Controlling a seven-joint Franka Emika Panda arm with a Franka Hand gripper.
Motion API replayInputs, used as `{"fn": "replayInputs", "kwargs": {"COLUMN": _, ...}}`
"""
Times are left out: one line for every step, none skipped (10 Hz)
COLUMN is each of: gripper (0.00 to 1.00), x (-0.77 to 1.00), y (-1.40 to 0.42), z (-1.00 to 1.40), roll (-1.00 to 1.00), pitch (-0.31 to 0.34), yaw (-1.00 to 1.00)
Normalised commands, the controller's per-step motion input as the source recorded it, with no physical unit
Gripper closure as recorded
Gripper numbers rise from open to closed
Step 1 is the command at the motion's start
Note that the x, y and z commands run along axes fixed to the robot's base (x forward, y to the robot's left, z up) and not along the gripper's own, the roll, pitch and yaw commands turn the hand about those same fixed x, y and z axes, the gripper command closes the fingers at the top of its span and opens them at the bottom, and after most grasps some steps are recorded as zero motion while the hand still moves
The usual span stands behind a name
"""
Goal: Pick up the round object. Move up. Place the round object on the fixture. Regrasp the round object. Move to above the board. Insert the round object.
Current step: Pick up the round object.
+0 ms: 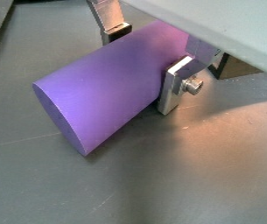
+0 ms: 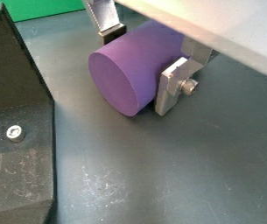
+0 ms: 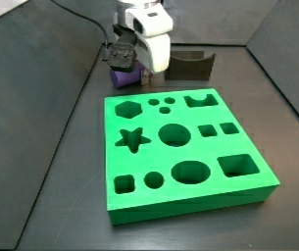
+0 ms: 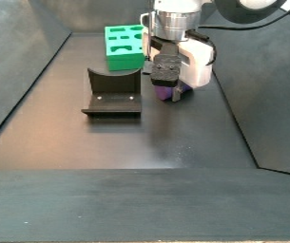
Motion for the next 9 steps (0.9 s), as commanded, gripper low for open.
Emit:
{"fn": "replayInputs", "kwargs": {"gripper": 1.0, "x": 0.0, "y": 0.0, "z": 0.0, "roll": 0.0, "pitch": 0.0, "yaw": 0.0}}
{"fn": "replayInputs", "kwargs": {"gripper": 1.0, "x": 0.0, "y": 0.0, "z": 0.0, "roll": 0.0, "pitch": 0.0, "yaw": 0.0}}
{"fn": "replayInputs", "kwargs": {"gripper": 1.0, "x": 0.0, "y": 0.0, "z": 0.0, "roll": 0.0, "pitch": 0.0, "yaw": 0.0}}
{"fn": "replayInputs", "kwargs": {"gripper": 1.0, "x": 0.0, "y": 0.0, "z": 0.0, "roll": 0.0, "pitch": 0.0, "yaw": 0.0}}
{"fn": "replayInputs", "kwargs": {"gripper": 1.0, "x": 0.0, "y": 0.0, "z": 0.0, "roll": 0.0, "pitch": 0.0, "yaw": 0.0}}
{"fn": "replayInputs", "kwargs": {"gripper": 1.0, "x": 0.0, "y": 0.0, "z": 0.0, "roll": 0.0, "pitch": 0.0, "yaw": 0.0}}
{"fn": "replayInputs", "kwargs": {"gripper": 1.0, "x": 0.0, "y": 0.0, "z": 0.0, "roll": 0.0, "pitch": 0.0, "yaw": 0.0}}
{"fn": "replayInputs", "kwargs": {"gripper": 1.0, "x": 0.0, "y": 0.0, "z": 0.0, "roll": 0.0, "pitch": 0.0, "yaw": 0.0}}
{"fn": "replayInputs", "kwargs": {"gripper": 1.0, "x": 0.0, "y": 0.0, "z": 0.0, "roll": 0.0, "pitch": 0.0, "yaw": 0.0}}
